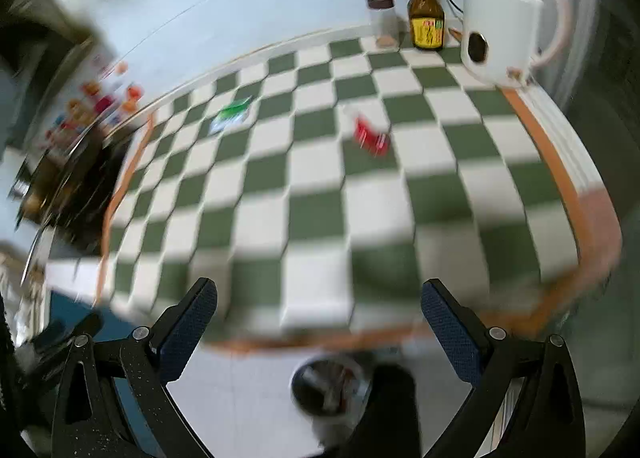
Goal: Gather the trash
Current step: 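Grasp the green packet with the left tool while the right tool grasps the red chili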
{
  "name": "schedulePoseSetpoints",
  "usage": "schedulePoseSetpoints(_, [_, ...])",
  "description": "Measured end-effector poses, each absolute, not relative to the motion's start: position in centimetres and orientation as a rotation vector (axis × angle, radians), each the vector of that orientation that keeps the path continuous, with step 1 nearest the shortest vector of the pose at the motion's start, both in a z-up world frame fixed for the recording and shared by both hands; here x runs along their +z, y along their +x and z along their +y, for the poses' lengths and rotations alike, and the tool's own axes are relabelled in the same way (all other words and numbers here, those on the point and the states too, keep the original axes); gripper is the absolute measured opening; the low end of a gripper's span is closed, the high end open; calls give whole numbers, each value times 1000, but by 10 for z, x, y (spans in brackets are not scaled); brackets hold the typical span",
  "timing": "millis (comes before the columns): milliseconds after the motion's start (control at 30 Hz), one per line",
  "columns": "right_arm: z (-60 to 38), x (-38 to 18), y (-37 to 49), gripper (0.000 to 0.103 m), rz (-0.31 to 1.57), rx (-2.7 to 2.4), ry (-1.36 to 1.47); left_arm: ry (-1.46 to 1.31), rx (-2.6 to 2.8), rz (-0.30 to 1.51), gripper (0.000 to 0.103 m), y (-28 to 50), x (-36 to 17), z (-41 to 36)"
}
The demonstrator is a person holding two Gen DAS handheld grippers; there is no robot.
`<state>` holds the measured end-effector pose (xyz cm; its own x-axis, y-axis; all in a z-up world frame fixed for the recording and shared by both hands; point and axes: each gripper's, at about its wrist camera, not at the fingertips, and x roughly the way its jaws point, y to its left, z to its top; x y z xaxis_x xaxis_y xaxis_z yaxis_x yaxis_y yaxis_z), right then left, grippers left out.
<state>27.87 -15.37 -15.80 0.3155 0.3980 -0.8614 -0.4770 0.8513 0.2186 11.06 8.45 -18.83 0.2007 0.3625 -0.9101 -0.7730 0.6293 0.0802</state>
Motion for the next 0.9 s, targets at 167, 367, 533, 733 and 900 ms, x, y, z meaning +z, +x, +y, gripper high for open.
schedulePoseSetpoints(167, [-90,-215,404,79,1216,586,-129,-484,825,1178,102,219,-211,129])
schedulePoseSetpoints(367, [-44,-250,461,20,1249,627,-250,-503,816,1211,102,318,-233,187])
schedulePoseSetpoints(533, [-36,-229,498,11,1220,689,-147,-546,732,1218,101,380,-259,229])
schedulePoseSetpoints(733, [-22,-234,537,11,1232,692,-117,-547,666,1260,70,412,-289,248])
schedulePoseSetpoints(900, [-25,-238,546,11,1237,679,-83,-495,653,1247,4,414,-278,240])
